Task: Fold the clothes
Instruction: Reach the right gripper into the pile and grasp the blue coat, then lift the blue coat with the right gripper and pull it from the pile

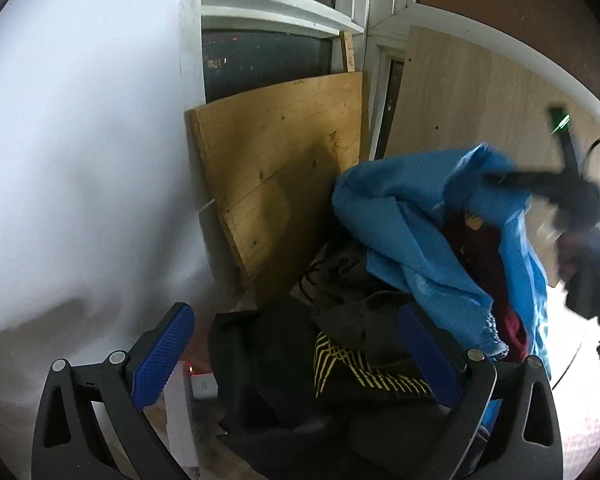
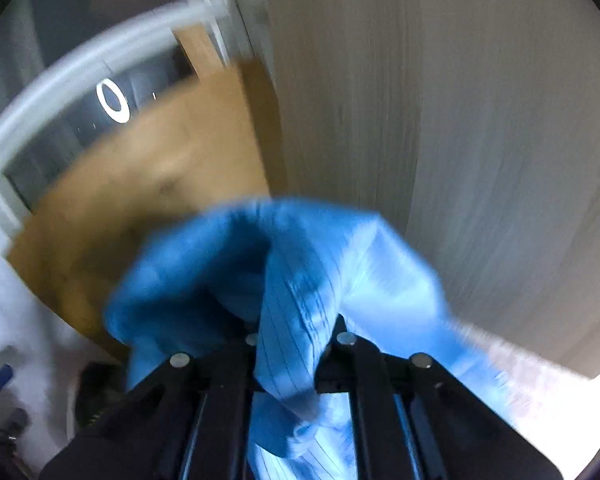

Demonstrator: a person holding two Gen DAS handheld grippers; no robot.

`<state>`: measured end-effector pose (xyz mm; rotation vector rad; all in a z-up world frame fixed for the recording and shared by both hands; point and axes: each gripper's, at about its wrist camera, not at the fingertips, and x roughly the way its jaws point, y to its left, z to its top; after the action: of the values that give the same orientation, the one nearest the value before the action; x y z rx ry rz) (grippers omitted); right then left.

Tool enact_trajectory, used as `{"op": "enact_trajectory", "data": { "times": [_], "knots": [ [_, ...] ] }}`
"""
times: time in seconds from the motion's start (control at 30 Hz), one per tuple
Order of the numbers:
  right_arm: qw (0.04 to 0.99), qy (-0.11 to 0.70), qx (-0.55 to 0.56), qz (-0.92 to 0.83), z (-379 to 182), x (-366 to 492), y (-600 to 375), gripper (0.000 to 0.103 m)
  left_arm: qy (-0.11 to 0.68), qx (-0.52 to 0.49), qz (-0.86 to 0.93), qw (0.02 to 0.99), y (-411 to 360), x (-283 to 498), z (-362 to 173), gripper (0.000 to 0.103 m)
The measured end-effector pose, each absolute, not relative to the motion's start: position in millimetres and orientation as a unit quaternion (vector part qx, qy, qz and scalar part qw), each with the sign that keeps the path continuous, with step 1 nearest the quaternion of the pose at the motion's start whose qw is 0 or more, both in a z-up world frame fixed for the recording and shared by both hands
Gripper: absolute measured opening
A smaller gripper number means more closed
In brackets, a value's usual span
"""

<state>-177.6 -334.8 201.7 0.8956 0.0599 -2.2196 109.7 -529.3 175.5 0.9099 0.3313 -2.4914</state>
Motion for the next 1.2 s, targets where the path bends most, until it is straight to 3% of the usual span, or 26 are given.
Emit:
{"op": "enact_trajectory", "data": {
  "times": [0.17,0.5,0.8,1.03,1.13,1.2],
  "knots": [
    [0.350,-0.019,0.234,-0.907,319,-135,-269,0.002,0.118,0.318,-0.915,0.219,-522,119,189,0.102],
    [0.249,-0.059,0.081,-0.963,454,-47,-88,0.001,0.090,0.295,-0.936,0.170,-489,125,221,0.102],
    [0.097,-0.001,-0.023,-0.995,566,45,32,0.001,0.060,0.290,-0.950,0.096,-431,113,234,0.102],
    [-0.014,0.035,0.065,-0.997,503,74,122,0.001,0.050,0.298,-0.951,0.065,-409,104,232,0.102],
    [-0.036,0.067,0.205,-0.976,422,44,145,0.004,0.043,0.307,-0.949,0.056,-402,98,226,0.102],
    [-0.042,0.087,0.327,-0.940,344,25,154,0.015,0.036,0.316,-0.947,0.052,-398,94,219,0.102]
  ]
}}
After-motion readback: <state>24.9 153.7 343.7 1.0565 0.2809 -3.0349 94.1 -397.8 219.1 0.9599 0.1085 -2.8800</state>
